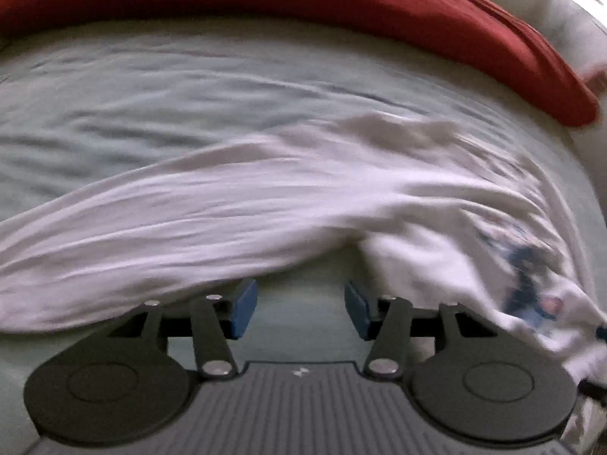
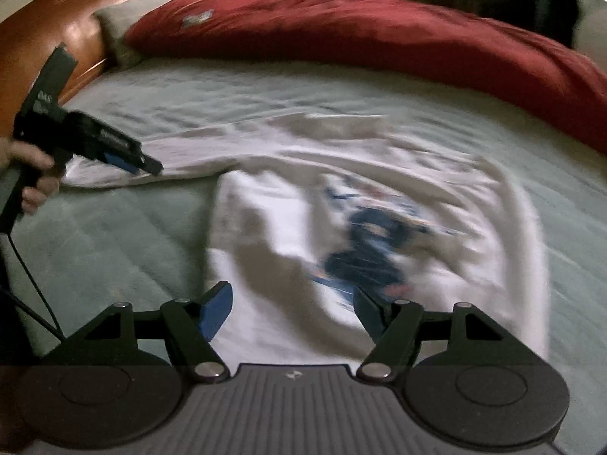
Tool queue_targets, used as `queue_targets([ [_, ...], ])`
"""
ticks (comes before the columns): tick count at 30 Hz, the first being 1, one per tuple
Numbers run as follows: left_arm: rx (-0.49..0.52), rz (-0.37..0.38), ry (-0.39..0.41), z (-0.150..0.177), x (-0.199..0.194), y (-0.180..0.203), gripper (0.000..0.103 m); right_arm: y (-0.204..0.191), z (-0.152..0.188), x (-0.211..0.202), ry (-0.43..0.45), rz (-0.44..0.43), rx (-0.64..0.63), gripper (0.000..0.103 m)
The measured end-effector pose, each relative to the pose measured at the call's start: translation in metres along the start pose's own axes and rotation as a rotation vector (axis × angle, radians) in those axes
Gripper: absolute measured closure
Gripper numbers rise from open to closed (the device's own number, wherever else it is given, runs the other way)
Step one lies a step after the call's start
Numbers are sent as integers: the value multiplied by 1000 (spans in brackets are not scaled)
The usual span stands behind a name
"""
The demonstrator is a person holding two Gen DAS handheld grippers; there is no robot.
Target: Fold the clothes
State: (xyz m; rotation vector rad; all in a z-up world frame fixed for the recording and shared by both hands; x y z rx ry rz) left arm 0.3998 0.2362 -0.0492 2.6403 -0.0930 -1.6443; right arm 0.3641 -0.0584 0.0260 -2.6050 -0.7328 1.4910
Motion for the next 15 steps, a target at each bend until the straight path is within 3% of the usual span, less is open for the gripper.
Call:
queue_targets([
  [5, 190, 51, 25, -19, 9, 72, 45, 54, 22, -45, 89, 206, 165, 4],
  [9, 295, 86, 48, -28, 9, 111, 40, 86, 57, -52, 19, 351, 253, 0],
  [15, 372, 135, 43, -34, 17, 141, 38, 88, 87, -29, -46, 384, 319, 0],
])
Point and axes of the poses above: each gripper's, at about its wrist camera, not at the fingertips, and x roughly the way its jaws point, y to its right, z to its underside, the point moved 2 cm from there along x, roughly the way its jaws point, and after that the axes turned 15 degrees about x, right-handed, at the moved point
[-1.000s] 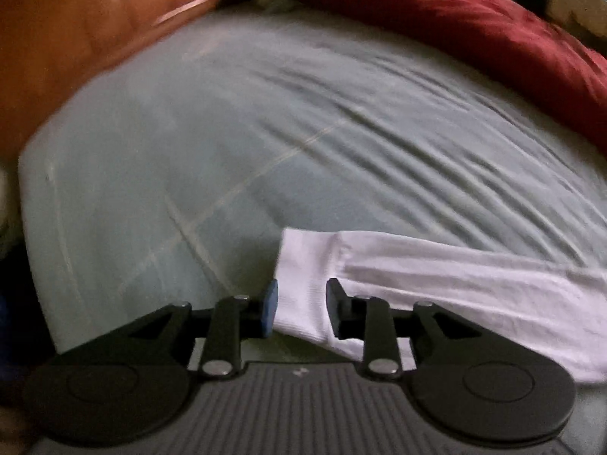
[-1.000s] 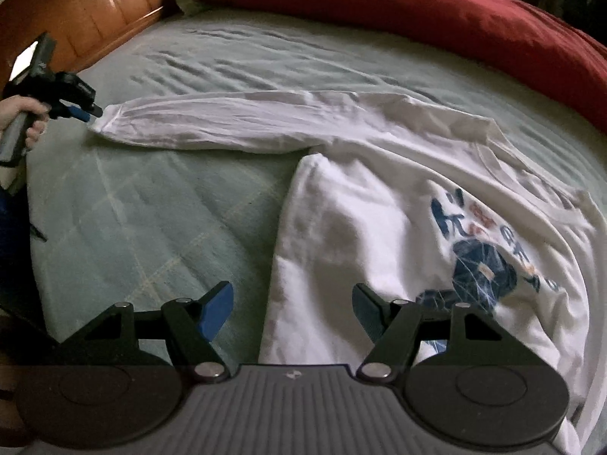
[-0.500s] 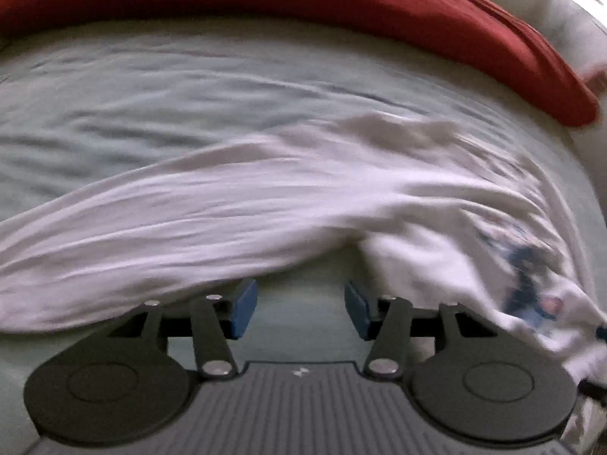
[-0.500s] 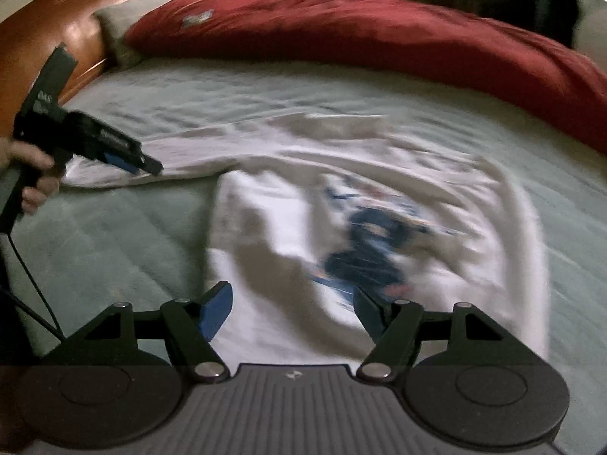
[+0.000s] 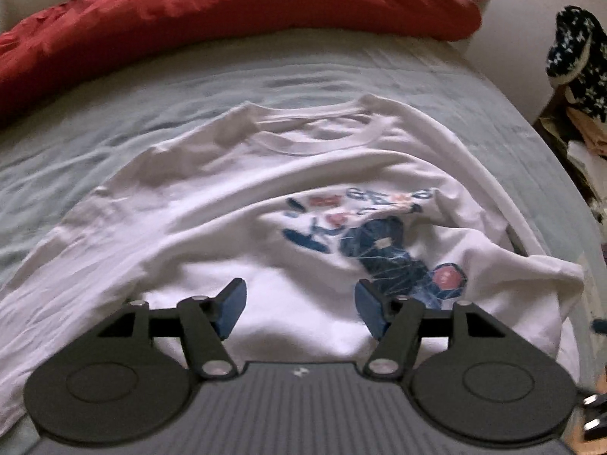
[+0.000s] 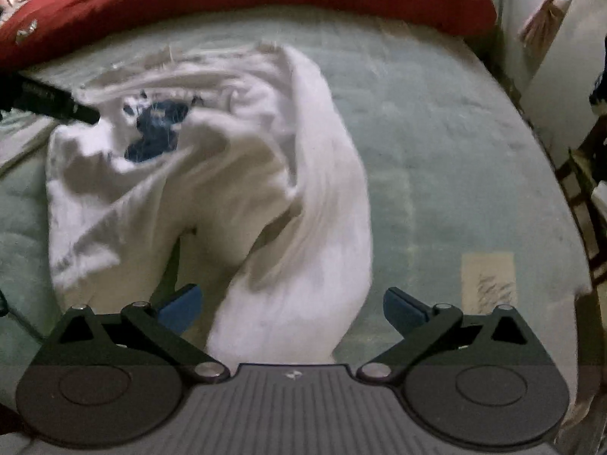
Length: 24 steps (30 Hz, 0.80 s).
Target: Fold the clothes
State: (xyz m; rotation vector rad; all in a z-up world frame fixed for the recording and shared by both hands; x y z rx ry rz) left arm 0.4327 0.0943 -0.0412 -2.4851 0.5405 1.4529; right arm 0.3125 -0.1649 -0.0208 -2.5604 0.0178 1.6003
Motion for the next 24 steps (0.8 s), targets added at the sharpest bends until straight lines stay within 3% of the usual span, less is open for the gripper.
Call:
queue_targets([
  [3, 4, 31, -1, -4, 6, 6, 38, -10, 9, 19, -18, 85, -27, 0],
  [5, 19, 47, 7, -5, 6, 8, 38, -7, 11, 22, 15, 219, -62, 0],
  [10, 33, 63, 16, -6, 8, 12, 37, 19, 2, 16, 65, 421, -2, 0],
  [14, 30, 58, 24, -8, 8, 13, 37, 13, 4, 33, 23, 398, -27, 0],
  [16, 26, 50, 26, -9, 8, 13, 37, 13, 5, 39, 33, 437, -65, 0],
  [21, 1, 26, 28, -12, 11, 15, 36, 41, -11, 45, 44, 474, -10, 0],
  [24, -25, 17, 22, -15, 14, 21, 36, 42, -11, 54, -22, 356, -16, 0],
])
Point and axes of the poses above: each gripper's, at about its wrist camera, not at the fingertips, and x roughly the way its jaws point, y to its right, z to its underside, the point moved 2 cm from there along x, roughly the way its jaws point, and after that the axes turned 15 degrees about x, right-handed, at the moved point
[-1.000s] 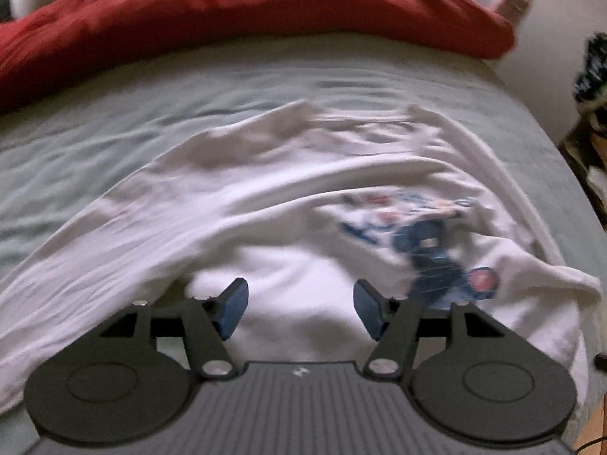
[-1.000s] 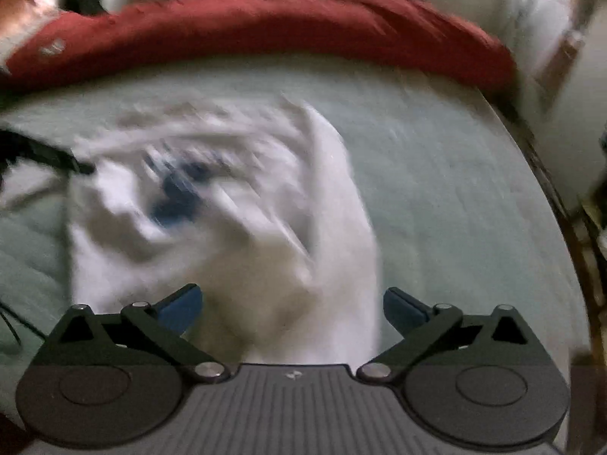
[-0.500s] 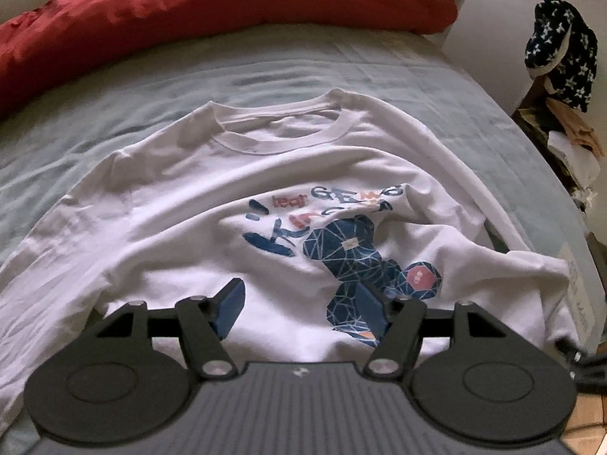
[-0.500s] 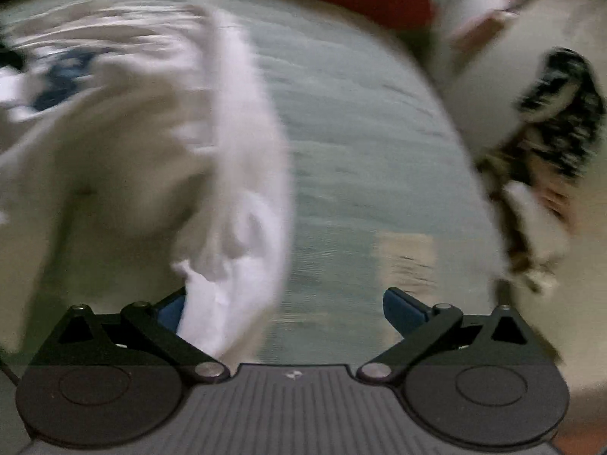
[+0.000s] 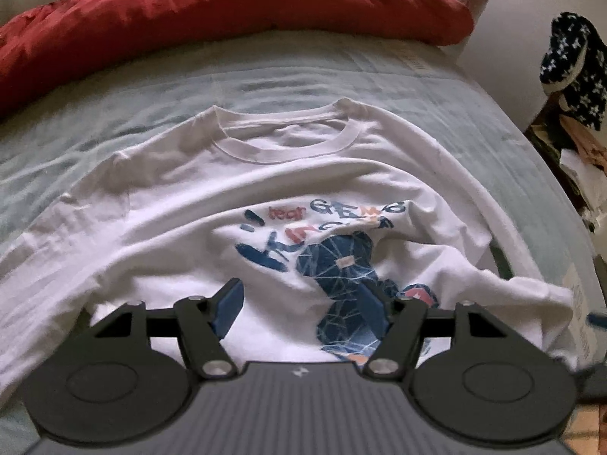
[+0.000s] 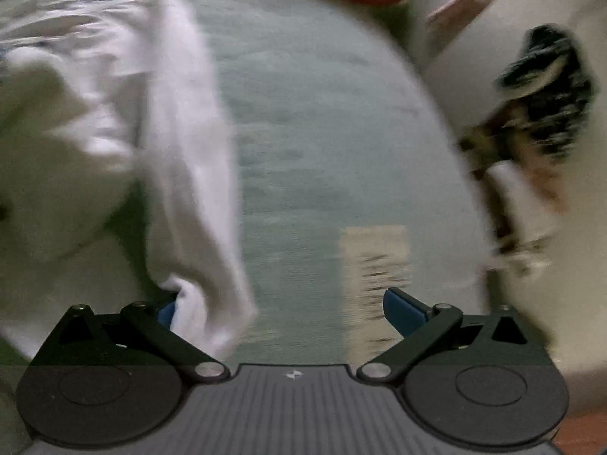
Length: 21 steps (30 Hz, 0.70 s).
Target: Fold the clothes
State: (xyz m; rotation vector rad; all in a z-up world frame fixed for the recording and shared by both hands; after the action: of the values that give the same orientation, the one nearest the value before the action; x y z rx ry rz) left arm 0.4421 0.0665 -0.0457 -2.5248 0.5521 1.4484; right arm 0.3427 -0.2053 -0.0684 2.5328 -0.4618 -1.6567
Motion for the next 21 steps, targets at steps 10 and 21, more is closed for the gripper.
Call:
queue_targets([
  [10, -12, -32, -3, -21, 15, 30, 36, 29, -6, 22, 136, 178, -186, 0],
  [21, -17, -67, -3, -46, 26, 57, 36, 103, -81, 61, 307, 320, -190, 0],
])
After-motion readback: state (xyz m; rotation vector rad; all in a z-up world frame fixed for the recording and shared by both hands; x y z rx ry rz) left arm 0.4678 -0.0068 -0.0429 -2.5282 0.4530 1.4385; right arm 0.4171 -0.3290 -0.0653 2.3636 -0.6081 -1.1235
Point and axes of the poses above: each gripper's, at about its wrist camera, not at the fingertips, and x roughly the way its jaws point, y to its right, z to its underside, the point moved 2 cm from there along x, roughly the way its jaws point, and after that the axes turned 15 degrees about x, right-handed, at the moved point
